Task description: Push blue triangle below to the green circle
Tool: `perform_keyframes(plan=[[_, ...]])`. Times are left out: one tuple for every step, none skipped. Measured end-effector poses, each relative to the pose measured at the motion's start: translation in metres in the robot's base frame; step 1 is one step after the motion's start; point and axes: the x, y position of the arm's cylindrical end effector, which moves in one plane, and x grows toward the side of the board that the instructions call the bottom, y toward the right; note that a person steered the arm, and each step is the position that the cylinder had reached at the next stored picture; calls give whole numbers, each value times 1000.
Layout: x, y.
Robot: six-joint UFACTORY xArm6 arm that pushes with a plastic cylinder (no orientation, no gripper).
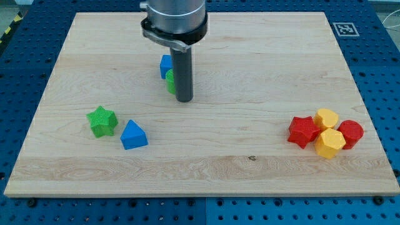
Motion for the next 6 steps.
perform_keyframes(plan=[[-6,3],[-13,-16],[-12,-21],[17,-21],[44,-14],[76,-11]])
